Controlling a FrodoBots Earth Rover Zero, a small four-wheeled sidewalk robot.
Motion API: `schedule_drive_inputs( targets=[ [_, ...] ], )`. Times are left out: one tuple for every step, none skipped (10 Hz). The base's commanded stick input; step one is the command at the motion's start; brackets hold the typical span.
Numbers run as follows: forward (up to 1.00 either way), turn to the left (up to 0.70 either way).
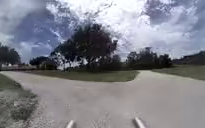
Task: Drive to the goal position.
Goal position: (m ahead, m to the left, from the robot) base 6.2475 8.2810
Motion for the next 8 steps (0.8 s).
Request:
schedule_drive_inputs(
  targets=[
    [0.85, 0.34],
    [0.85, 0.34],
    [0.85, 0.34],
    [0.85, 0.34],
    [0.85, 0.34],
    [0.85, 0.34],
    [0.85, 0.34],
    [0.85, 0.34]
  ],
)
